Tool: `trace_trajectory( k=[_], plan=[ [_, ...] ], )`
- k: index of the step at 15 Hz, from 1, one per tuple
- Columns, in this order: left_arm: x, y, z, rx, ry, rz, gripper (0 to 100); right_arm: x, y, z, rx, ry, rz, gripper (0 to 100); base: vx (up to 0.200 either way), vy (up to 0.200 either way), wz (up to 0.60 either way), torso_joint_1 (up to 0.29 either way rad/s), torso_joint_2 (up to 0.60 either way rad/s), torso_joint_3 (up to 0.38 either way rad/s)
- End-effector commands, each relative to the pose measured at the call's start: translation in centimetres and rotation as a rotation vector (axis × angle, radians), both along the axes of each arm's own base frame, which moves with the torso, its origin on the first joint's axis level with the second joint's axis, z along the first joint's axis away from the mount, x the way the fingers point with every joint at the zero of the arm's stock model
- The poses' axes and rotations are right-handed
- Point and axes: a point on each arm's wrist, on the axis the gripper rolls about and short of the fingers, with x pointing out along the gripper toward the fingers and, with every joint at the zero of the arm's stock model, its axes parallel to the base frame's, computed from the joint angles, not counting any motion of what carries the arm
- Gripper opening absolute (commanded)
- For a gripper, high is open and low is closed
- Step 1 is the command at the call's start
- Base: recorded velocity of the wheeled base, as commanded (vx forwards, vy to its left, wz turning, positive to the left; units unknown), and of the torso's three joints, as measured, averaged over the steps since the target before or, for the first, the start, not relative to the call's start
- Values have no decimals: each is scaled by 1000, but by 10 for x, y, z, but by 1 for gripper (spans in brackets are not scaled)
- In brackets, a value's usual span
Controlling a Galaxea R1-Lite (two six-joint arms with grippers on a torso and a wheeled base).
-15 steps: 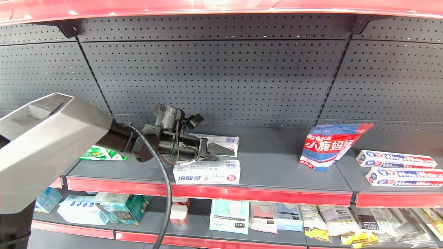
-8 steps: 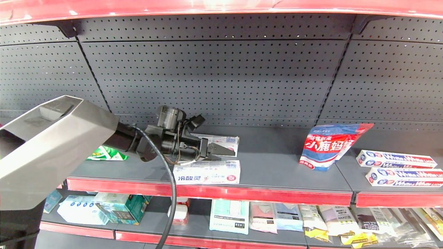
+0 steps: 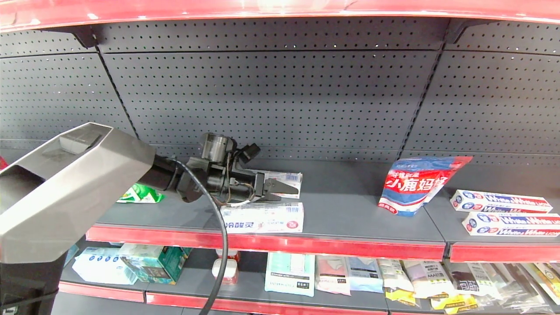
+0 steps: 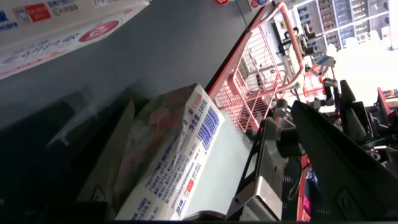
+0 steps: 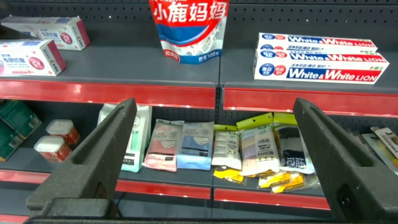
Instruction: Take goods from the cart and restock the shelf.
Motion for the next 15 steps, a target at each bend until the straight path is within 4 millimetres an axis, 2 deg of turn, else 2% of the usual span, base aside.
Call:
trace_trajectory(
  k=[1, 15],
  plan=[
    [0, -1, -1, 1, 2, -2, 100, 0, 0, 0, 1, 1, 0, 100, 0, 0, 0, 0, 0, 0],
    [-8, 1, 0, -20, 37, -50, 100, 0, 0, 0, -1, 1, 0, 100, 0, 0, 0, 0, 0, 0]
  ],
)
